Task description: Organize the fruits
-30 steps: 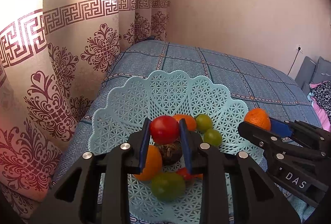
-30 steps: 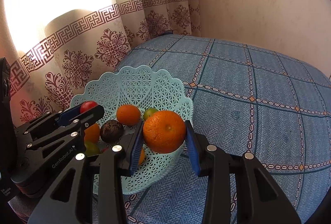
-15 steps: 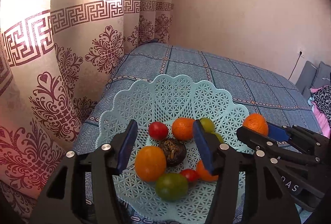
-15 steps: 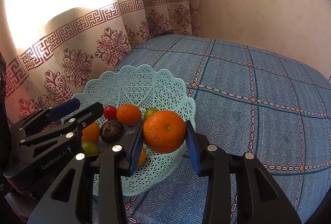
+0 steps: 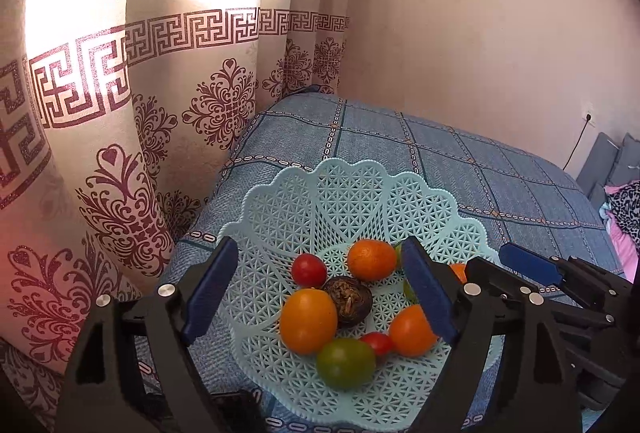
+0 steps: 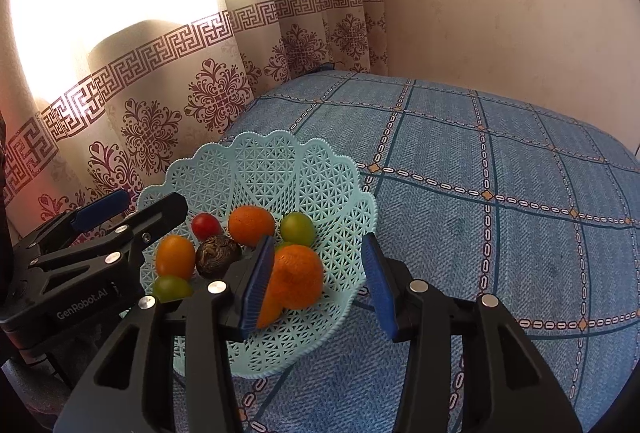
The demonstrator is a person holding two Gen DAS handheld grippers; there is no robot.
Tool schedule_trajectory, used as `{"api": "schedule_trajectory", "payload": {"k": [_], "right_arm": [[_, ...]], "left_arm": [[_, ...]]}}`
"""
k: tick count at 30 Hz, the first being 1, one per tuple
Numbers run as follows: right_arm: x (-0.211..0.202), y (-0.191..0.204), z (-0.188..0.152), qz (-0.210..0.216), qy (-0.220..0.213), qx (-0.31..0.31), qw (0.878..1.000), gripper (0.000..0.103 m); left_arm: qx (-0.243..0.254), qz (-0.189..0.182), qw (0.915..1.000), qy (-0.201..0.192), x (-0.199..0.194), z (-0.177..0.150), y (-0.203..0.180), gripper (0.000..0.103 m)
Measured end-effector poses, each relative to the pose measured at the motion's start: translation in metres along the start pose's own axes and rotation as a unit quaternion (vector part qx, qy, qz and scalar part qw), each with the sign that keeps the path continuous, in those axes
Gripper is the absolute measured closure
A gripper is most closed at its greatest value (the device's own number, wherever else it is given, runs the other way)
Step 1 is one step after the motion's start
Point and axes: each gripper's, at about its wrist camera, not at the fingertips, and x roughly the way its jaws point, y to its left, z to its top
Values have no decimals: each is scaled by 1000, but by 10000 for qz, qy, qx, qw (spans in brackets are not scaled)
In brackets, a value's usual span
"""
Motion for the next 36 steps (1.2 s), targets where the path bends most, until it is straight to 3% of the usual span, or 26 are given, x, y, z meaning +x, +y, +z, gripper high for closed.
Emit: {"api": "schedule_trajectory", "payload": {"k": [5, 16, 29, 34, 36], "right_arm": [[-3, 2, 0, -45, -51, -94, 9999, 56], [-14, -6, -7, -196, -185, -111, 9996, 41], [-30, -22, -17, -167, -251, 42, 9995, 36], [-36, -25, -21, -177, -304, 73, 9994, 31], [-39, -26, -23, -185, -345, 72, 9992, 23]], "left_arm": [[-34, 7, 10000, 4, -1, -1, 1, 16], [-78, 23, 10000, -37, -8, -1, 2, 9], [306, 305, 9989, -178, -34, -13, -13, 5], [422, 389, 9981, -234, -48, -19, -16, 5], [474, 429, 9976, -251, -53, -22, -18, 5]]}}
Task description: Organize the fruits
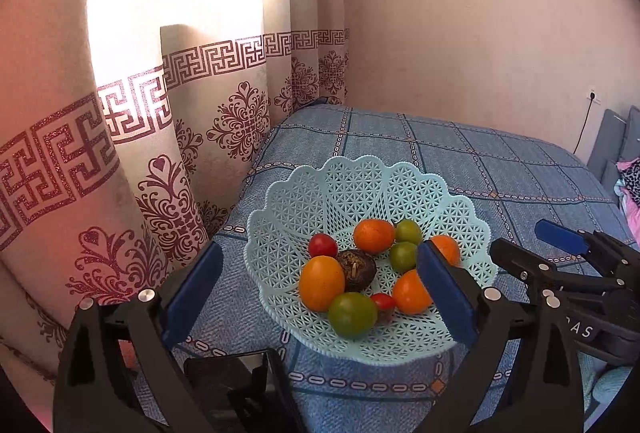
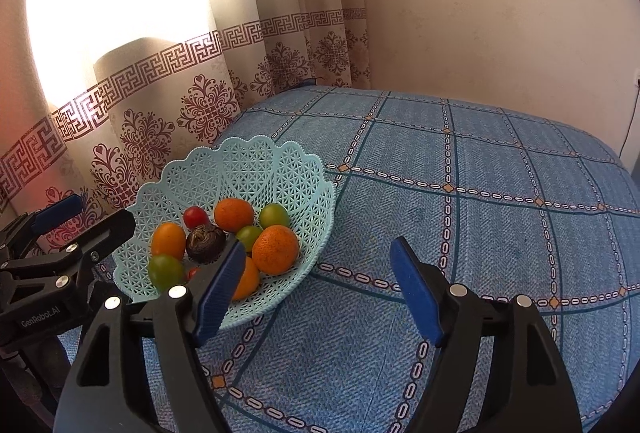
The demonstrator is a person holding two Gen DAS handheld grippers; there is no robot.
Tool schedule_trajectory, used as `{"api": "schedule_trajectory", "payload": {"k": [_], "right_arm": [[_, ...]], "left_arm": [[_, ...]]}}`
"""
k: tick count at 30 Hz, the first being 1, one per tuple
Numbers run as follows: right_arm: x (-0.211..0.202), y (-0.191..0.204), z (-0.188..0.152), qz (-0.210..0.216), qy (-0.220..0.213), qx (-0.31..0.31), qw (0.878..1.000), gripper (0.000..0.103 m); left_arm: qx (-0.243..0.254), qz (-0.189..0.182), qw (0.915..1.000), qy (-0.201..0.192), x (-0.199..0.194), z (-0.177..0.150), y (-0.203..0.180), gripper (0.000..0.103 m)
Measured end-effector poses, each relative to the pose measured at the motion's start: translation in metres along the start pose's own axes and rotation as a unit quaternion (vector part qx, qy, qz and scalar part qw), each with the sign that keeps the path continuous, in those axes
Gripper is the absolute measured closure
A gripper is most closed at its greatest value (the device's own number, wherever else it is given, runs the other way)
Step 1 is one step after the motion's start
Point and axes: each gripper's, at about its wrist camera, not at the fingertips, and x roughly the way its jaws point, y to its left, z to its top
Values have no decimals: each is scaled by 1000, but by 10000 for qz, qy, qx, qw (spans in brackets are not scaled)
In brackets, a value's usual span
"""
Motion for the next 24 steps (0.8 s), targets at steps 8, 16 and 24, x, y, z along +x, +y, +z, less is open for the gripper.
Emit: {"api": "schedule_trajectory", "payload": {"k": [8, 16, 24], "right_arm": [[-13, 5, -5, -95, -222, -229, 9994, 13], [-27, 3, -14, -249, -447, -361, 9980, 8], [-29, 10, -23, -334, -484, -670, 9960, 5]], "left_arm": [[266, 78, 9996, 28, -12, -13, -7, 5], [464, 209, 9987, 80, -14, -22, -9, 4], [567, 379, 9975, 205, -13, -31, -9, 4]]}}
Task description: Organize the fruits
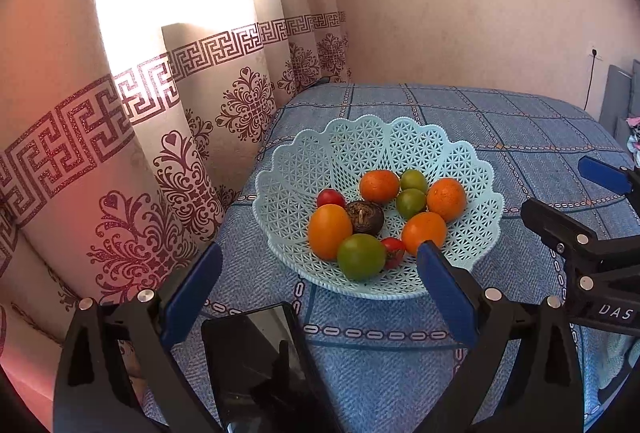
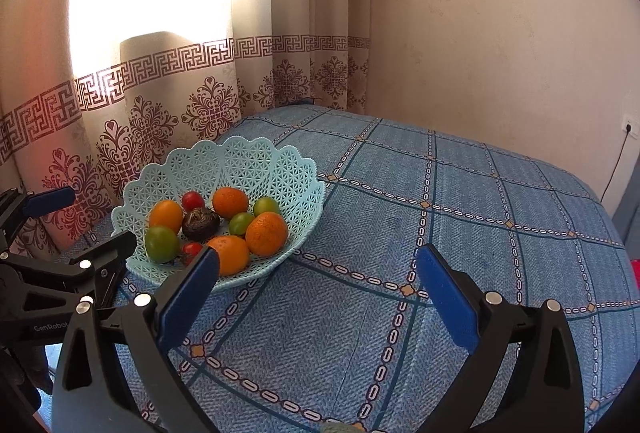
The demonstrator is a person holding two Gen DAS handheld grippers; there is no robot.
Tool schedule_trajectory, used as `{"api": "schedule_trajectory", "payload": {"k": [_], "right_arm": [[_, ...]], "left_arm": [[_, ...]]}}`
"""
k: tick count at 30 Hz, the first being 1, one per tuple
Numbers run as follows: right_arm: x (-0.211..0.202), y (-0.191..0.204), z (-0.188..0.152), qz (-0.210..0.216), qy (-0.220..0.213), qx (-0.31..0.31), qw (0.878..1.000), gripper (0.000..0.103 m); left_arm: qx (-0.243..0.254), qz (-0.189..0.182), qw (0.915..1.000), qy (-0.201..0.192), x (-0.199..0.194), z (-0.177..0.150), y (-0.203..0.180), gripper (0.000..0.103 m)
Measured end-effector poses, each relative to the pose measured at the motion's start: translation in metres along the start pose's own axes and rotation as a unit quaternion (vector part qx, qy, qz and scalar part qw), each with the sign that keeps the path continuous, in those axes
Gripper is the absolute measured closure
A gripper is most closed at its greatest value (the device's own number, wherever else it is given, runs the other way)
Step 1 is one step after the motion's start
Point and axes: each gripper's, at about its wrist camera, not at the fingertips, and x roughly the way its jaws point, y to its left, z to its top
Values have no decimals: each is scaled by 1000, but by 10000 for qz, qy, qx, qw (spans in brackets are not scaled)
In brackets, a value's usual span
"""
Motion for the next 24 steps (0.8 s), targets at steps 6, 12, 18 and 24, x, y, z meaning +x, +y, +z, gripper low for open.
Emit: {"api": "schedule_trajectory", "payload": {"k": [6, 12, 18, 24], "right_arm": [[-1, 5, -3, -70, -24, -150, 9999, 5], [2, 5, -8, -417, 15, -227, 9989, 5], [0, 9, -9, -393, -32, -341, 9986, 5], [2, 13, -13, -393, 3, -450, 9982, 5]], "left_arm": [[153, 149, 9997, -68, -3, -3, -3, 4], [171, 231, 9996, -1, 2, -6, -3, 4], [197, 253, 9995, 43, 5, -8, -4, 4], [233, 262, 9993, 123, 10, -10, -5, 4]]}}
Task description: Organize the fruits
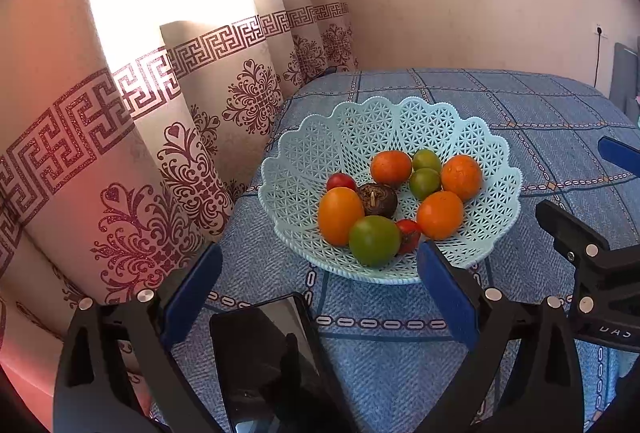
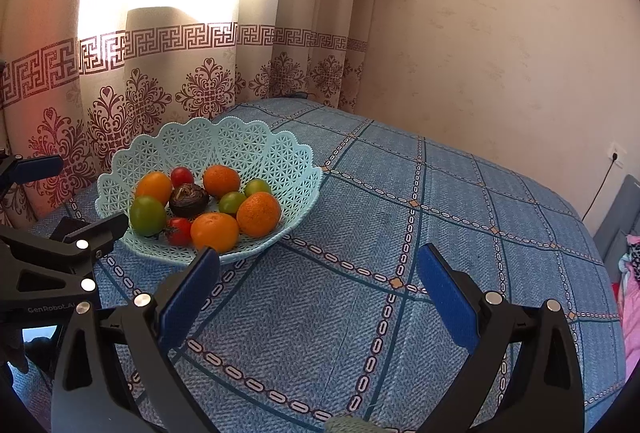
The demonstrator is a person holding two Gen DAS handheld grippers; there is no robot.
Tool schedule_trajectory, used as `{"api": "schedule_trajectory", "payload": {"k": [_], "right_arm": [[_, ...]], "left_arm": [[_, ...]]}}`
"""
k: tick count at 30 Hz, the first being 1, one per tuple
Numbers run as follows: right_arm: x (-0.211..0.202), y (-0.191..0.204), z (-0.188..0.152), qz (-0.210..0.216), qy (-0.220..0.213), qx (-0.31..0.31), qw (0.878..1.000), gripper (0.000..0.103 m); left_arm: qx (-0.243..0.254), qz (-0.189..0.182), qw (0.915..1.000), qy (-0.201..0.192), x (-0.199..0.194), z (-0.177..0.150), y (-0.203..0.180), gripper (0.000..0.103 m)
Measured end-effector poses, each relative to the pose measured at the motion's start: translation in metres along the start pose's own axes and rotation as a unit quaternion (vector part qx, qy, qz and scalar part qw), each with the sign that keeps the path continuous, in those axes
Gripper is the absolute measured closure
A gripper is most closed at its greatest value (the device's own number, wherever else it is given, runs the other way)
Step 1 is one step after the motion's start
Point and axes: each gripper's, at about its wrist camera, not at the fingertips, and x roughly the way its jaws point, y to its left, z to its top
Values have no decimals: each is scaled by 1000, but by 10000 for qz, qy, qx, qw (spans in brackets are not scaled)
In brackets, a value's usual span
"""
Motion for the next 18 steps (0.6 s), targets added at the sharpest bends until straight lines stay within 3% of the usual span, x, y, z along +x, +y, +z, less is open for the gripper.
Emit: {"api": "schedule_trajectory", "payload": {"k": [18], "right_arm": [[5, -1, -4, 19, 96, 37, 9999, 5]], "left_arm": [[25, 1, 10000, -11, 1, 0, 1, 4]]}}
